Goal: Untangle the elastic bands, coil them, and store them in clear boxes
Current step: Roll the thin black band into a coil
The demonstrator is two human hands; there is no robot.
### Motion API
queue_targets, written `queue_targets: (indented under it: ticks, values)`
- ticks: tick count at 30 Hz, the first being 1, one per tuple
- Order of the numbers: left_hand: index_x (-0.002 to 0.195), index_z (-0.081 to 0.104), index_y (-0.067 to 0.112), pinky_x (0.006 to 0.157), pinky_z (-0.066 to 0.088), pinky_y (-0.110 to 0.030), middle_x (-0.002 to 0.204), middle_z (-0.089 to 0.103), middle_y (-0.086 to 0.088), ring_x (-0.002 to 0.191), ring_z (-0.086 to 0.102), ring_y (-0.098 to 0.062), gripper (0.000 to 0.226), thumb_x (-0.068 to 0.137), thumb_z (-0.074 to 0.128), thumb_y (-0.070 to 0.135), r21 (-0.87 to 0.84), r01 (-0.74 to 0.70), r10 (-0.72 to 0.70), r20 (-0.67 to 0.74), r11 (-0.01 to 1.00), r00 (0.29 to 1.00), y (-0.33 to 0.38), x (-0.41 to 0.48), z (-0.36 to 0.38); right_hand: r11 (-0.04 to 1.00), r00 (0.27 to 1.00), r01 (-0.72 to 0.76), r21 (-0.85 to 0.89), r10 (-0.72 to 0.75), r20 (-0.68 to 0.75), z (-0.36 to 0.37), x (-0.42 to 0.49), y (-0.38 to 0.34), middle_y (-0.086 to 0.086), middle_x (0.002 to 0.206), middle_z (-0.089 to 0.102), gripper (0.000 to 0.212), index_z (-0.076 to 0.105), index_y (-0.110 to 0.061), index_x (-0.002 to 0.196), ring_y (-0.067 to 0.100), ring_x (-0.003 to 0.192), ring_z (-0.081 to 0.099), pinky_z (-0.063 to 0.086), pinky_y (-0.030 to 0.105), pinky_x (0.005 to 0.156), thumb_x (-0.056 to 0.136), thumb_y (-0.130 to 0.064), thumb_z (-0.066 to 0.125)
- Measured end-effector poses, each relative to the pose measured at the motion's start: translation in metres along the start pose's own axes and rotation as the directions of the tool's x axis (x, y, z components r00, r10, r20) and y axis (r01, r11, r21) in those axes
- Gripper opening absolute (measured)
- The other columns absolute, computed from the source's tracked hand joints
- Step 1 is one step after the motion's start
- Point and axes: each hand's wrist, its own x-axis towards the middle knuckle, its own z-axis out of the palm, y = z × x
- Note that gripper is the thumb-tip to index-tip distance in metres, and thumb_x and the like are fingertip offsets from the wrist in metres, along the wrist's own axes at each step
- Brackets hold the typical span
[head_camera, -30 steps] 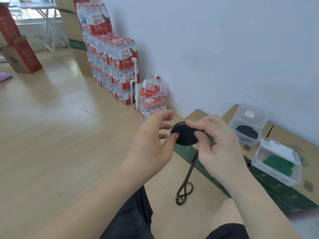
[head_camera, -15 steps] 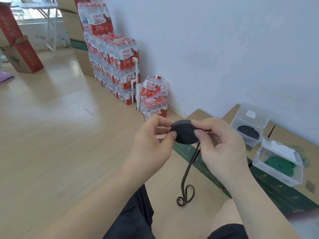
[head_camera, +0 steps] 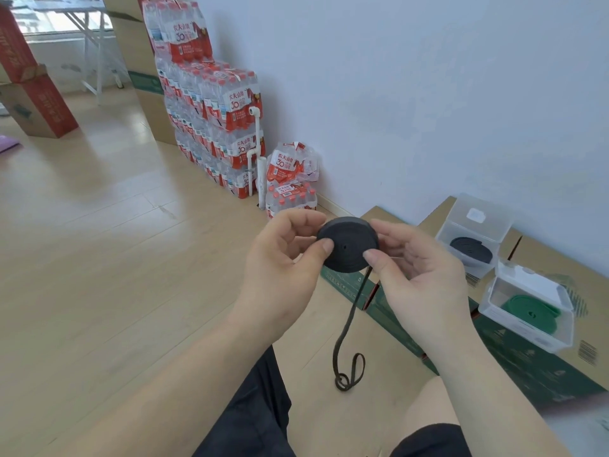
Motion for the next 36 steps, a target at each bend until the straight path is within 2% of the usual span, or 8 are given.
queue_targets:
  ticks: [5, 9, 13, 17, 19, 24, 31, 36]
  values:
    - [0.119, 0.060, 0.026, 0.086, 0.055, -0.015, 0.111, 0.068, 0.016, 0.108, 0.065, -0.001, 0.039, 0.091, 0.071, 0.001, 0.392, -0.198, 0.153, 0.145, 0.898, 0.978, -0.005, -0.007, -0.001, 0.929, 0.964, 0.265, -0.259, -0.246, 0.103, -0.002, 0.003, 0.009, -0.006, 0.102, 0.071, 0.043, 0.078, -0.024, 0.112, 0.010, 0.099, 0.067, 0.053, 0.023, 0.086, 0.090, 0.011, 0.067]
    - [0.117, 0.064, 0.030, 0.076, 0.055, -0.015, 0.101, 0.065, 0.025, 0.101, 0.063, 0.004, 0.038, 0.091, 0.071, 0.003, 0.460, -0.251, 0.176, 0.200, 0.852, 0.964, -0.009, -0.011, -0.002, 0.890, 0.945, 0.325, -0.321, -0.296, 0.136, -0.003, 0.001, 0.014, -0.001, 0.093, 0.074, 0.034, 0.083, -0.015, 0.099, 0.008, 0.089, 0.068, 0.054, 0.020, 0.079, 0.085, 0.014, 0.070]
    - [0.104, 0.066, 0.036, 0.079, 0.063, -0.032, 0.097, 0.072, 0.017, 0.095, 0.070, -0.009, 0.035, 0.092, 0.072, 0.003, 0.265, -0.018, 0.000, 0.070, 0.964, 0.998, -0.023, -0.023, -0.004, 0.987, 0.998, 0.046, -0.155, -0.039, 0.049, -0.004, -0.017, 0.021, -0.018, 0.096, 0.077, 0.037, 0.079, -0.034, 0.103, 0.004, 0.095, 0.071, 0.054, 0.014, 0.084, 0.086, -0.001, 0.079]
    - [0.105, 0.067, 0.026, 0.078, 0.065, -0.040, 0.099, 0.074, 0.003, 0.095, 0.075, -0.023, 0.034, 0.093, 0.069, -0.005, -0.042, 0.148, -0.149, 0.002, 0.988, 0.989, -0.032, -0.034, -0.001, 0.999, 1.000, -0.016, -0.039, 0.017, 0.024, 0.000, -0.038, 0.030, -0.016, 0.113, 0.076, 0.048, 0.072, -0.037, 0.121, 0.010, 0.107, 0.071, 0.052, 0.013, 0.090, 0.092, 0.002, 0.073]
    - [0.105, 0.066, 0.030, 0.082, 0.063, -0.034, 0.104, 0.074, 0.008, 0.099, 0.073, -0.016, 0.037, 0.093, 0.068, -0.004, 0.013, 0.137, -0.137, 0.022, 0.991, 0.990, -0.034, -0.040, 0.003, 0.997, 0.999, 0.034, -0.070, -0.033, 0.012, 0.001, -0.040, 0.032, -0.015, 0.112, 0.074, 0.048, 0.073, -0.033, 0.120, 0.009, 0.108, 0.069, 0.050, 0.013, 0.091, 0.094, 0.006, 0.068]
    - [0.114, 0.058, 0.047, 0.084, 0.055, -0.015, 0.113, 0.060, 0.041, 0.107, 0.062, 0.005, 0.053, 0.090, 0.071, 0.002, 0.490, -0.281, 0.190, 0.227, 0.825, 0.955, -0.033, -0.041, 0.004, 0.954, 0.984, 0.153, -0.257, -0.122, 0.132, -0.004, -0.037, 0.036, -0.006, 0.096, 0.071, 0.040, 0.083, -0.019, 0.107, 0.008, 0.096, 0.067, 0.047, 0.007, 0.082, 0.091, 0.014, 0.066]
    - [0.094, 0.068, 0.040, 0.071, 0.056, -0.015, 0.092, 0.075, 0.023, 0.086, 0.072, -0.001, 0.039, 0.089, 0.076, 0.002, 0.202, -0.021, 0.011, 0.052, 0.979, 0.999, -0.019, -0.028, 0.011, 0.991, 0.991, -0.129, -0.028, 0.130, 0.016, -0.021, -0.030, 0.026, -0.016, 0.096, 0.078, 0.042, 0.078, -0.041, 0.101, 0.008, 0.094, 0.073, 0.058, 0.021, 0.086, 0.087, -0.002, 0.079]
    - [0.101, 0.068, 0.034, 0.078, 0.059, -0.023, 0.097, 0.075, 0.018, 0.094, 0.071, -0.005, 0.035, 0.090, 0.074, 0.001, 0.194, -0.037, 0.017, 0.102, 0.980, 0.995, -0.018, -0.026, 0.016, 0.998, 1.000, -0.003, -0.062, 0.004, 0.011, -0.029, -0.025, 0.022, -0.011, 0.101, 0.076, 0.046, 0.078, -0.032, 0.110, 0.012, 0.100, 0.071, 0.055, 0.018, 0.086, 0.092, 0.009, 0.069]
